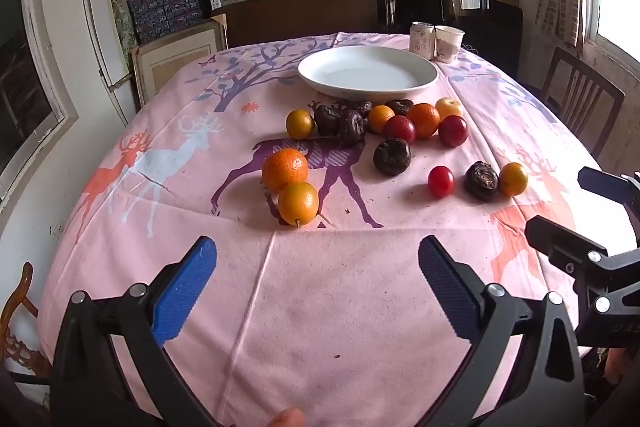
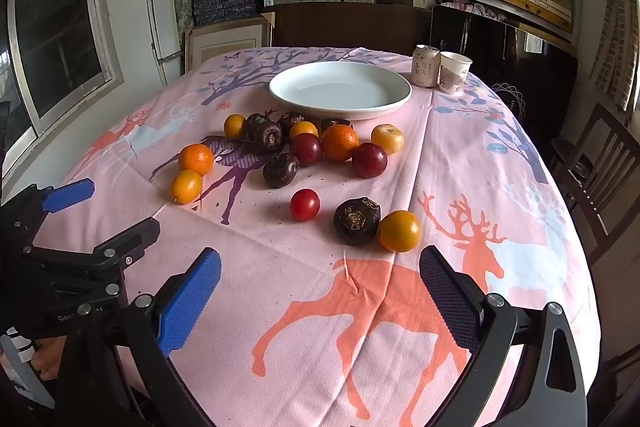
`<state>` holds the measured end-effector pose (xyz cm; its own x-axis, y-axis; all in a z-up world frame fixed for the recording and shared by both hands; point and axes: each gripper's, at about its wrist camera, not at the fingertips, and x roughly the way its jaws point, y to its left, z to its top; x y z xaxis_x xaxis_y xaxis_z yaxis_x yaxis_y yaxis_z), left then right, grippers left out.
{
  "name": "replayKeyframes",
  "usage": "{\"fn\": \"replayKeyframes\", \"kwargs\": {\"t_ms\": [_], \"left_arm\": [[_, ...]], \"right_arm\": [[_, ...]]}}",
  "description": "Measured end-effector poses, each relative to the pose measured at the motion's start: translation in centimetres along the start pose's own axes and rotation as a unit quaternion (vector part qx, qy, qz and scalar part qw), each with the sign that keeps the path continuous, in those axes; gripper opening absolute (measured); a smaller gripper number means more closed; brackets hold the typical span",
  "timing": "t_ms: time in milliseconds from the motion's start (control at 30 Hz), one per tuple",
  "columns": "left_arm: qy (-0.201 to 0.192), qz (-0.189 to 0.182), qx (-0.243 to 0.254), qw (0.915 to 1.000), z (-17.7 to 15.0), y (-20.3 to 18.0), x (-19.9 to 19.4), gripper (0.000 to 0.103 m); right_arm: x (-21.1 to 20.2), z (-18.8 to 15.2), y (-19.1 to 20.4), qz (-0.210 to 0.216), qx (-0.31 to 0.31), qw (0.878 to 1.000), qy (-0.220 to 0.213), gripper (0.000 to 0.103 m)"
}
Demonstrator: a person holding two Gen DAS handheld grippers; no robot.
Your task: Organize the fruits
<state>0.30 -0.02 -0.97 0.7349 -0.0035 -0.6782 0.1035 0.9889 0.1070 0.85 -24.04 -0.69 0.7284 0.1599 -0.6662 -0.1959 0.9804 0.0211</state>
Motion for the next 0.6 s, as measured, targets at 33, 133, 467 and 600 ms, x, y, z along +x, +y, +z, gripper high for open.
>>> {"fn": "replayKeyframes", "kwargs": {"t_ms": [33,133,467,600], "left_arm": [[0.000,0.000,0.000,1.0000,0.03,-0.01,-0.01,0.099],[0.001,0.000,0.000,1.0000,0.01,0.03,-0.04,0.099],[0.005,0.001,0.002,1.0000,0.06,0.06,0.07,0.099],[0.005,0.002,0.002,1.0000,0.01,0.12,0.14,0.099]], "right_arm": [[-0.04,0.03,-0.01,0.000,0.000,1.000,0.000,0.100],[-0.19,0.08,-0.03,0.001,0.001,1.000,0.001,0.100],[0.03,-0.08,0.05,0.001,0.003,1.000,0.004,0.100],[0.10,-0.12,0.07,0.000,0.002,1.000,0.003,0.100]]}}
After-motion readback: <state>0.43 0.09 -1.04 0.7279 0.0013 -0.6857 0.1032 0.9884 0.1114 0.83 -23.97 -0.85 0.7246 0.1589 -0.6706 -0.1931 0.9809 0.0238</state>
